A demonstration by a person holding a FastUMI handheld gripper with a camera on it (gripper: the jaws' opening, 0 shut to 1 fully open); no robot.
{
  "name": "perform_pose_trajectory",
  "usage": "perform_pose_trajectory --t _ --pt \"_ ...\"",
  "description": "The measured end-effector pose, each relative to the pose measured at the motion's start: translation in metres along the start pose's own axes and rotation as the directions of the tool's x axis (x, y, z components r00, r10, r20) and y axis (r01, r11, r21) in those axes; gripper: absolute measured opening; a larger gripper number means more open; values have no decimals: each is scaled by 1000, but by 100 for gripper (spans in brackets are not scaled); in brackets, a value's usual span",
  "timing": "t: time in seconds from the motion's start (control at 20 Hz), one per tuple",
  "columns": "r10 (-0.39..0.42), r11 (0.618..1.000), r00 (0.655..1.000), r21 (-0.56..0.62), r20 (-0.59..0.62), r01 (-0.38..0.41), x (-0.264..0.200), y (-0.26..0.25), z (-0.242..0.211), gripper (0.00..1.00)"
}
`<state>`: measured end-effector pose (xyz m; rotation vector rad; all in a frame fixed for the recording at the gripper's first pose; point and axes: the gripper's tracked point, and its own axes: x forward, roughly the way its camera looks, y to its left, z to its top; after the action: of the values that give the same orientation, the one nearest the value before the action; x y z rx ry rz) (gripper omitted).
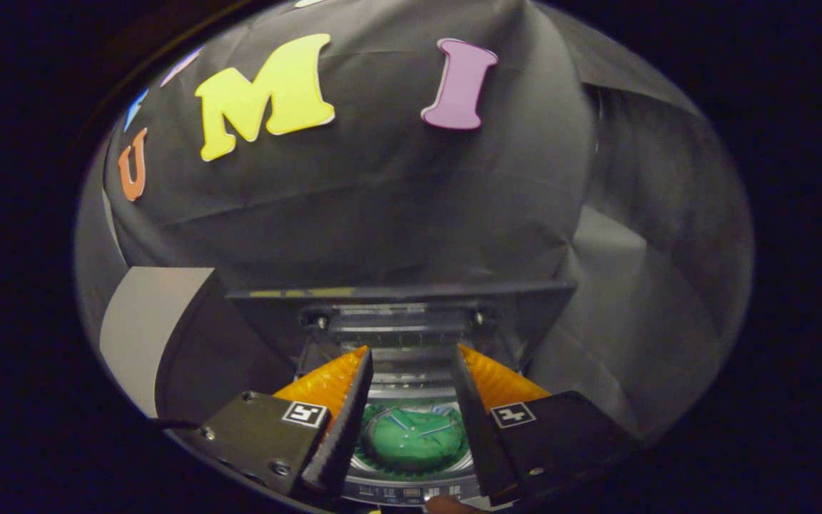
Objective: Put the clothes into the washing machine and then close the washing machine lid.
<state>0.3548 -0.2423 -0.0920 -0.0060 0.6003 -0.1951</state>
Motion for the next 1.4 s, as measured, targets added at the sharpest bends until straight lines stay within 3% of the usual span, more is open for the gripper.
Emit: perform_pose_trajectory --t 0.05,0.3,0.6,0.75,1.15,1.4 --pt "1 1000 1000 -27 24 0 1 5 9 81" --pt "56 996 981 -80 185 -42 6 25 47 83" --pt "89 995 913 -77 399 -64 9 22 88 82" --pt "122 992 927 -76 356 -101 42 22 85 96" --pt "117 992 973 13 200 -122 74 29 53 96" --pt "90 994 962 29 256 -101 66 28 49 98"
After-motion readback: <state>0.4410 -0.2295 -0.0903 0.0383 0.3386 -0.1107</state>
